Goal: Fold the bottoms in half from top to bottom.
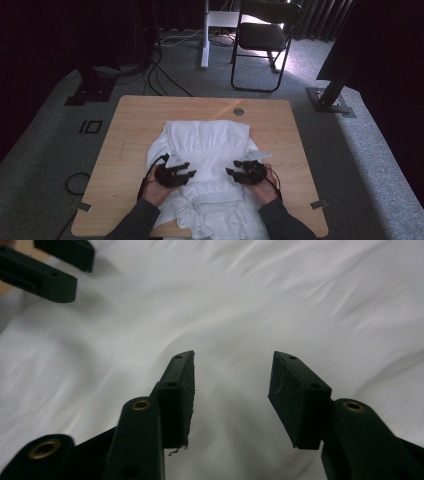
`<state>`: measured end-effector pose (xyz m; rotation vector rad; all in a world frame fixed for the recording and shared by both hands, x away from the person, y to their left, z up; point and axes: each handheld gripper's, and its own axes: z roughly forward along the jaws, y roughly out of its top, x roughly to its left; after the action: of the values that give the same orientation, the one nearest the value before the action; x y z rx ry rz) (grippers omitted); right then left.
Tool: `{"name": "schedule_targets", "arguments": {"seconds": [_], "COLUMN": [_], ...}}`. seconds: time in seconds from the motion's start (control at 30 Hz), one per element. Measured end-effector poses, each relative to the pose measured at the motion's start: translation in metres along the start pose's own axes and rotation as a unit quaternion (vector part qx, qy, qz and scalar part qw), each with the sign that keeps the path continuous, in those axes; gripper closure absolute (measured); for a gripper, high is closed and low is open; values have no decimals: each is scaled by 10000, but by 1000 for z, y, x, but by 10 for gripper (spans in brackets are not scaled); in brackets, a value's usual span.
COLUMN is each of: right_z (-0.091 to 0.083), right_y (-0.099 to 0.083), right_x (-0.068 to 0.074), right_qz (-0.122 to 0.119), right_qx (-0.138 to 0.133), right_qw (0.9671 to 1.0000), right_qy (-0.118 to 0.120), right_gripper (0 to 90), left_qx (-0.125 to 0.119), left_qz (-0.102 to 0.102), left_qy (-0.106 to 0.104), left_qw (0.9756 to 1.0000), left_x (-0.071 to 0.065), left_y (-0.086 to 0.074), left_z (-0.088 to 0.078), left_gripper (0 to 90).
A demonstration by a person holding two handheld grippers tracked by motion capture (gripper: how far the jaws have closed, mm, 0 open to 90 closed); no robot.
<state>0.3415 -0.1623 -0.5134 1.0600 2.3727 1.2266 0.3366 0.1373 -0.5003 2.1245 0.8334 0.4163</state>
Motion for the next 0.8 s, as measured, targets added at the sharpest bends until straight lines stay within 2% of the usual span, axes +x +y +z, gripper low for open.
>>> {"name": "schedule_targets", "arguments": {"seconds": [0.03, 0.07, 0.13, 0.23, 0.37, 0.43, 0.53, 0.63, 0.73, 0.8], "right_z": [2, 7, 14, 31, 57, 70, 87, 94, 92, 88], "right_y": [8, 20, 31, 49, 62, 61, 53, 41, 30, 24], "right_x": [-6, -15, -22, -33, -43, -49, -55, -57, -56, -51], "right_qz": [42, 41, 77, 110, 58, 125, 238, 330, 394, 346], "right_qx": [-51, -103, -176, -200, -26, 150, 409, 511, 384, 355], "right_qw": [10000, 9998, 9995, 9987, 9978, 9968, 9957, 9954, 9962, 9967], "right_qy": [-62, -176, -270, -451, -662, -776, -797, -742, -671, -644], "right_gripper": [518, 514, 514, 514, 507, 504, 501, 501, 501, 501], "left_qx": [-84, -140, -178, -101, 57, 188, 352, 315, 300, 252], "left_qz": [-64, -100, -169, -258, -343, -445, -626, -724, -796, -811], "left_qy": [172, 249, 375, 521, 680, 692, 609, 504, 414, 382], "left_qw": [9998, 9995, 9990, 9983, 9971, 9964, 9956, 9956, 9955, 9957], "left_x": [11, 16, 26, 40, 54, 60, 67, 68, 64, 58], "left_y": [8, 11, 18, 26, 27, 21, 9, 1, -5, -11], "left_z": [3, 4, 10, 23, 49, 62, 75, 74, 70, 66], "left_gripper": [589, 601, 602, 601, 601, 601, 603, 615, 621, 622]}}
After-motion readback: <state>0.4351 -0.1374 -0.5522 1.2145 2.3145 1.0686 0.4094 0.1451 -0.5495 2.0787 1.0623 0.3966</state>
